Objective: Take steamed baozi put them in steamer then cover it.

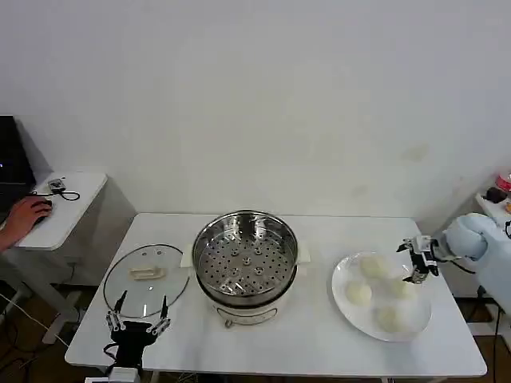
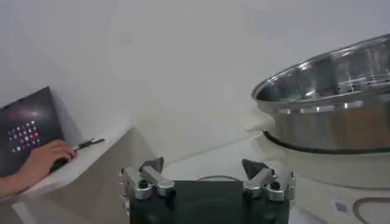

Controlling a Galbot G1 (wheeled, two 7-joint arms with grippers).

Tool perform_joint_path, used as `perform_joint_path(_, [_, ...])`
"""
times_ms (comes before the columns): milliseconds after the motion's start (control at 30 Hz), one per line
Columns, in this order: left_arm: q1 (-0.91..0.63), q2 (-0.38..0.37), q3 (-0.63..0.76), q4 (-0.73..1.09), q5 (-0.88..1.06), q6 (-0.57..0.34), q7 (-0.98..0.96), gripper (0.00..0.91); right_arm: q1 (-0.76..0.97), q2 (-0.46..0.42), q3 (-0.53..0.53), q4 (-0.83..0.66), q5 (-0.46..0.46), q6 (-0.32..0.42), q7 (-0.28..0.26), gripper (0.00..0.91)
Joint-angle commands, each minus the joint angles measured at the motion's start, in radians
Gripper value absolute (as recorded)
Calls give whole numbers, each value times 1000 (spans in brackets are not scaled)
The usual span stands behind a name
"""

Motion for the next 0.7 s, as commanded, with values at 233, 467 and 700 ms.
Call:
perform_joint_path(233, [5,-4,-9,-7,9,-4,0,907,61,117,-92,-98,-7,-22,2,907])
perform_joint_path(467, [4,-3,-15,-9,9,-5,2,907,78,159,-92,-161,-15,-19,21,907])
perform_joint_path(700, [0,-4,-15,0,10,-4,3,907,79,186,-105,-183,-28,-26,23,826])
